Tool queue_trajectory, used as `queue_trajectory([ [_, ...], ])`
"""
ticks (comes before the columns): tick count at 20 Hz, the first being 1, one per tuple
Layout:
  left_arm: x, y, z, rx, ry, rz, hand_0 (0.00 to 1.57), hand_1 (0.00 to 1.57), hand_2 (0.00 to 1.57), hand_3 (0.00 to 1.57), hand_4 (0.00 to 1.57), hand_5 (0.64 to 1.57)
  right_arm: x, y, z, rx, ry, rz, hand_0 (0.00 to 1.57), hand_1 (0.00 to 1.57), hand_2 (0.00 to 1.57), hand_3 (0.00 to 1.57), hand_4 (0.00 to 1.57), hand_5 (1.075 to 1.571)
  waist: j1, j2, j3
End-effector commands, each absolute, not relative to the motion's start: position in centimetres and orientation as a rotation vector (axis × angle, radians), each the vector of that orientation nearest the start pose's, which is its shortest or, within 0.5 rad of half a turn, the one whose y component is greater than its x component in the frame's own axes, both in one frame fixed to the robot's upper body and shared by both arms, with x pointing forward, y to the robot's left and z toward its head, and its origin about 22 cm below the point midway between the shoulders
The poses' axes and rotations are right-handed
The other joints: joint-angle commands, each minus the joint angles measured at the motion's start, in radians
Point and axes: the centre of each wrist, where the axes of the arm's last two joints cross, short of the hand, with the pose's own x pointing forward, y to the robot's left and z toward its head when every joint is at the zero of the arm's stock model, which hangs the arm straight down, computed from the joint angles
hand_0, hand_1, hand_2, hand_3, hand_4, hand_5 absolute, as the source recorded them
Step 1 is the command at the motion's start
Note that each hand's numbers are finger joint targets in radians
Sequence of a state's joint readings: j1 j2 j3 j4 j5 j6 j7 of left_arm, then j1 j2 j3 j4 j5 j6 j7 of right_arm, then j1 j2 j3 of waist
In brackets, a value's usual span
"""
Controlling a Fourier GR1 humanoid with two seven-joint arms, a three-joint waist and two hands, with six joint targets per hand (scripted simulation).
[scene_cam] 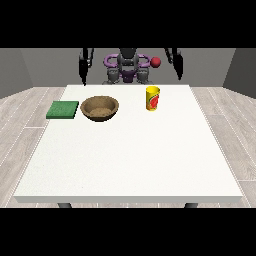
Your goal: Pick the cup and pour the ball into the bowl, then pick the bowl and place it on the pad
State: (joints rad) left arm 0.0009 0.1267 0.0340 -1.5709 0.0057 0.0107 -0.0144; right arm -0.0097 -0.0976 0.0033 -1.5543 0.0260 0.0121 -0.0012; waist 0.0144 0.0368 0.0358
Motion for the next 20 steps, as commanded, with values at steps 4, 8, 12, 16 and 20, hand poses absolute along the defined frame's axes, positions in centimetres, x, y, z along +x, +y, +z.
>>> queue_trajectory([
  [4,24.1,27.6,3.2,0.153,-1.599,-0.084,0.0,0.0,0.0,0.0,0.66,1.566,24.5,-25.5,2.8,-0.099,-1.584,0.118,0.0,0.0,0.0,0.0,0.87,1.533,0.001,-0.234,-0.0256],
  [8,22.6,23.2,2.7,-0.077,-1.435,0.084,0.0,0.0,0.0,0.0,0.64,1.565,22.1,-25.0,1.6,0.006,-1.392,-0.079,0.0,0.0,0.0,0.0,0.87,1.539,-0.059,-0.44,-0.0347],
  [12,22.0,21.6,5.3,-0.089,-1.321,0.128,0.0,0.0,0.0,0.0,0.64,1.564,21.6,-25.7,4.3,-0.004,-1.312,-0.088,0.0,0.0,0.0,0.0,0.86,1.532,-0.046,-0.493,-0.0353],
  [16,22.8,21.7,9.1,-0.044,-1.478,0.103,0.0,0.0,0.0,0.0,0.58,1.56,21.5,-25.5,8.8,0.007,-1.45,-0.102,0.0,0.0,0.0,0.0,0.79,1.548,-0.069,-0.341,-0.0358],
  [20,24.1,19.3,10.5,-0.06,-1.586,0.064,0.0,0.0,0.0,0.0,0.6,1.556,22.5,-26.8,8.7,-0.033,-1.574,-0.084,0.0,0.0,0.0,0.0,0.76,1.551,-0.047,-0.191,-0.0355],
])
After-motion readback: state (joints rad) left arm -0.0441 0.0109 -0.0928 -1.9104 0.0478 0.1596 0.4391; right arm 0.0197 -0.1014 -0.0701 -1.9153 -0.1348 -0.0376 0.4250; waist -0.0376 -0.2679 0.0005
